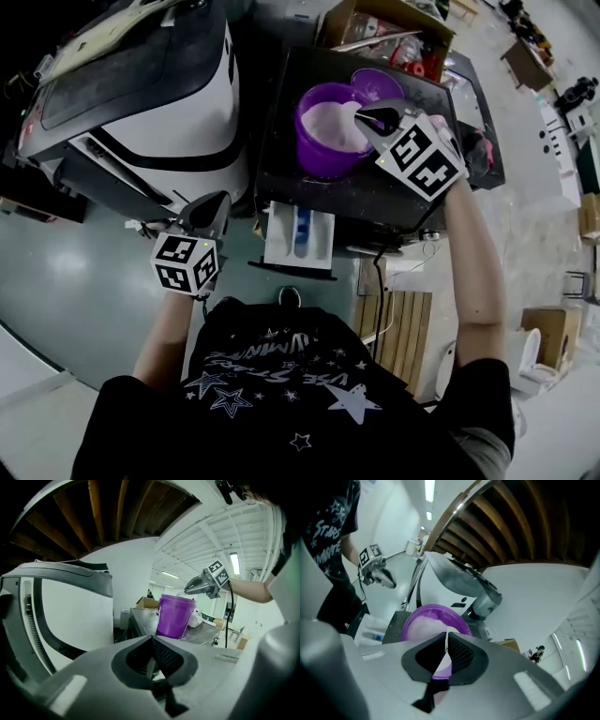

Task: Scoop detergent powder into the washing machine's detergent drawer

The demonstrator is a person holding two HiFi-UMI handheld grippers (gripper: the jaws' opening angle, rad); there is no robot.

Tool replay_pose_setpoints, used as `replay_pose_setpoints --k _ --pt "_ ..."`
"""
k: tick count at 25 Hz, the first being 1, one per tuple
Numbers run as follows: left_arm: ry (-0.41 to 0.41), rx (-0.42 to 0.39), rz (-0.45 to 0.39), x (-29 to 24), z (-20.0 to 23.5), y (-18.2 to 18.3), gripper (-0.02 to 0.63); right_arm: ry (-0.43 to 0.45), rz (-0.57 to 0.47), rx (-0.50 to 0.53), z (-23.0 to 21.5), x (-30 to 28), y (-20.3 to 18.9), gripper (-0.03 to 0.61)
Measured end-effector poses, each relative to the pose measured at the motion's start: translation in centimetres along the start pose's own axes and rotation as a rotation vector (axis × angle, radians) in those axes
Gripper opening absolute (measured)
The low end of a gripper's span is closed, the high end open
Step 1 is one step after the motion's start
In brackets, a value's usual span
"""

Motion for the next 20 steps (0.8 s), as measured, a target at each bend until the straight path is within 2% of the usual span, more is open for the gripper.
replay_pose_setpoints --k 2,5,10,14,20 --pt "0.023 0.009 0.005 0.3 -0.5 -0.4 0.002 0.074 0.026 0.07 -0.1 -1.3 0.1 0.038" --pt "0.058 0.022 0.013 0.6 -1.1 -0.9 0.002 0.172 0.062 0.114 -0.2 -3.3 0.1 0.038" --pt "0.104 0.03 0.027 1.0 -1.9 -1.5 0.002 0.305 0.18 0.137 -0.3 -6.5 -0.2 0.038" --pt "0.122 0.038 0.031 1.1 -2.0 -1.7 0.002 0.368 0.304 0.164 -0.6 -8.0 0.1 0.037" --pt "0.124 0.039 0.032 1.0 -2.4 -1.9 0.002 0.477 0.439 0.131 -0.5 -9.3 0.9 0.037"
Point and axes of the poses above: the fingertips, and each gripper's own axes: x backward along the fingers, z to its left, y out of its top, the point moved 10 cm from there along x, backward along the fingers, and after that the axes turned 3 degrees about -y, right-handed, at the moved point
